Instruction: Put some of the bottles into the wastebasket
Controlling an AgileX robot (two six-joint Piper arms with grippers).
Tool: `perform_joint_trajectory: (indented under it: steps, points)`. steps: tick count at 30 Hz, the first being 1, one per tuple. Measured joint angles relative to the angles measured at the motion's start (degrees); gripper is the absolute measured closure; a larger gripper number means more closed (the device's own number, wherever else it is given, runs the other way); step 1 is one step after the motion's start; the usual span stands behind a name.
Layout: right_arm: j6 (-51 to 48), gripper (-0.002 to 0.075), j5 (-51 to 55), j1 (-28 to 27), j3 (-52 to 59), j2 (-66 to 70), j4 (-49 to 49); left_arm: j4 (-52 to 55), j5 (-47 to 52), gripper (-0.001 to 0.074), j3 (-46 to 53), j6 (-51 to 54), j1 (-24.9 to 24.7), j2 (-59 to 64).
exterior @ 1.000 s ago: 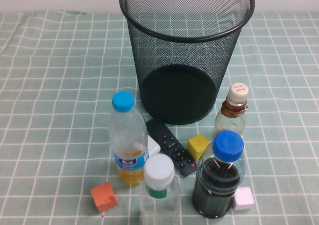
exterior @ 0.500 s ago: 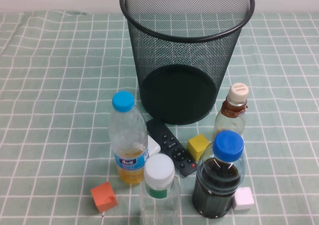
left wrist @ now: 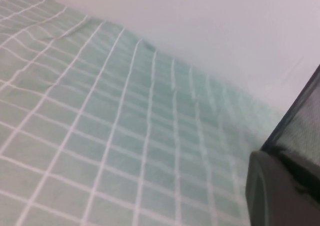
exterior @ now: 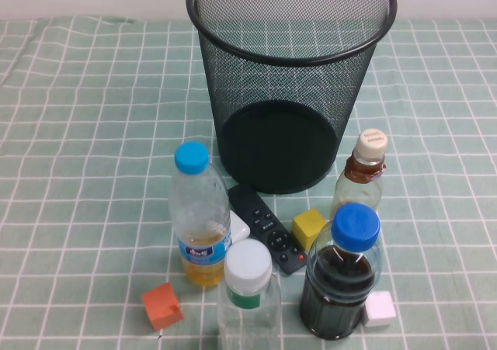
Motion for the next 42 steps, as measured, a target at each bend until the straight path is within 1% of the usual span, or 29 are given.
perform_joint_trajectory:
  steps: [2,5,7,9,14,17,19,22,25,29,34,35,37,38,40,42]
  points:
    - [0.0,0.0727,0.0,0.0,0.0,0.0,0.0,-4.4,-2.4,0.0741,0.0,-0.2,0.0,0.0]
    - [0.0,0.0727,0.0,0.0,0.0,0.0,0.0,-6.8,-4.3,0.0741,-0.4,-0.2,0.0,0.0]
    - [0.0,0.0727,0.0,0.0,0.0,0.0,0.0,-7.0,-0.3,0.0741,-2.9,-0.2,0.0,0.0]
    - [0.0,0.0727,0.0,0.0,0.0,0.0,0.0,-7.0,4.6,0.0741,-7.7,1.4,-0.4,1.3]
    - [0.0,0.0727,0.0,0.0,0.0,0.0,0.0,-7.0,19.1,0.0741,-23.5,13.1,-2.6,10.4]
    - [0.0,0.0727,0.0,0.0,0.0,0.0,0.0,-7.0,26.0,0.0741,-30.1,18.5,-3.4,16.7]
    - [0.0,0.0727,0.0,0.0,0.0,0.0,0.0,-7.4,28.1,0.0741,-32.8,22.2,-3.5,20.8]
    - [0.0,0.0727,0.0,0.0,0.0,0.0,0.0,-10.7,28.7,0.0741,-35.3,28.4,-3.5,25.9]
    - [0.0,0.0727,0.0,0.0,0.0,0.0,0.0,-17.3,28.7,0.0741,-35.9,35.5,-3.5,30.9]
    - [0.0,0.0727,0.0,0.0,0.0,0.0,0.0,-27.6,28.7,0.0741,-36.0,47.5,-3.5,38.0]
    - [0.0,0.0727,0.0,0.0,0.0,0.0,0.0,-41.9,31.6,0.0738,-37.3,67.1,-3.5,45.6]
    - [0.0,0.0727,0.0,0.0,0.0,0.0,0.0,-45.0,33.0,0.0732,-37.5,72.5,-3.5,47.3]
    - [0.0,0.0727,0.0,0.0,0.0,0.0,0.0,-50.5,35.9,0.07,-37.8,82.4,-3.5,50.3]
    - [0.0,0.0727,0.0,0.0,0.0,0.0,0.0,-53.2,37.4,0.0666,-38.0,87.0,-3.5,51.7]
    - [0.0,0.0727,0.0,0.0,0.0,0.0,-0.4,-57.6,39.6,0.0573,-38.1,93.0,-3.5,54.0]
    - [-0.2,0.0727,-0.4,0.0,0.0,0.0,-1.8,-62.3,41.0,0.0435,-38.2,96.2,-3.5,56.0]
